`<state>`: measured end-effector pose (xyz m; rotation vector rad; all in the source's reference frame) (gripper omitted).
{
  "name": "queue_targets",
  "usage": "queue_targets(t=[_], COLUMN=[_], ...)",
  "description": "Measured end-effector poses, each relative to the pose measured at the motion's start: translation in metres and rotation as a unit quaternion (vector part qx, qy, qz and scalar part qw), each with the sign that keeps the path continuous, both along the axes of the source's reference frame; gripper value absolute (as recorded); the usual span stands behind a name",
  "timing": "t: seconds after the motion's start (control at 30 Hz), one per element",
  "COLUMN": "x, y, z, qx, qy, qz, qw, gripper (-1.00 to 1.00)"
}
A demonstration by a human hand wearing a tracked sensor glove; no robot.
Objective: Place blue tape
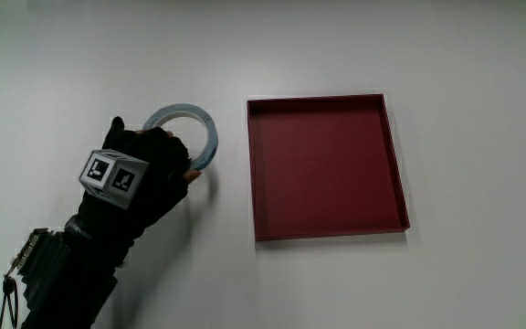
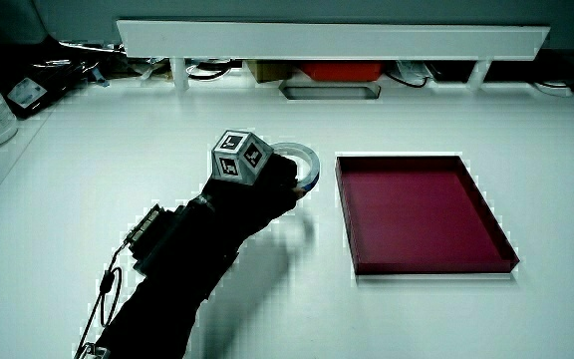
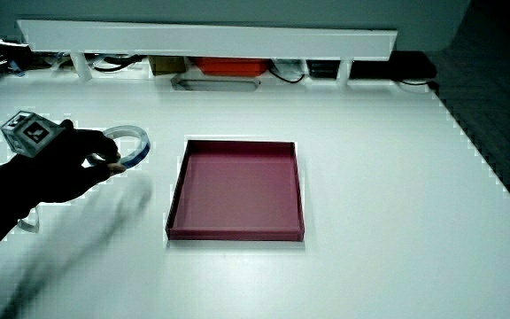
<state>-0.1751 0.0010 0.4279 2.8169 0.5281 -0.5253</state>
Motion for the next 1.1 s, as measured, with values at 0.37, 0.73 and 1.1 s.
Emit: queue_targets(t=[0.37, 0.73, 1.1], x=[-0.031, -0.036, -0.039], y=[-0.005, -0.004, -0.004], z=[0.047, 0.061, 0.073], qx=[-0.035, -0.034, -0.060], qy=[-0.018, -0.067, -0.069], qz=[-0.067, -0.078, -0.085], qw=[0.9970, 0.9941, 0.9922], gripper=[0.00, 0.00, 0.00])
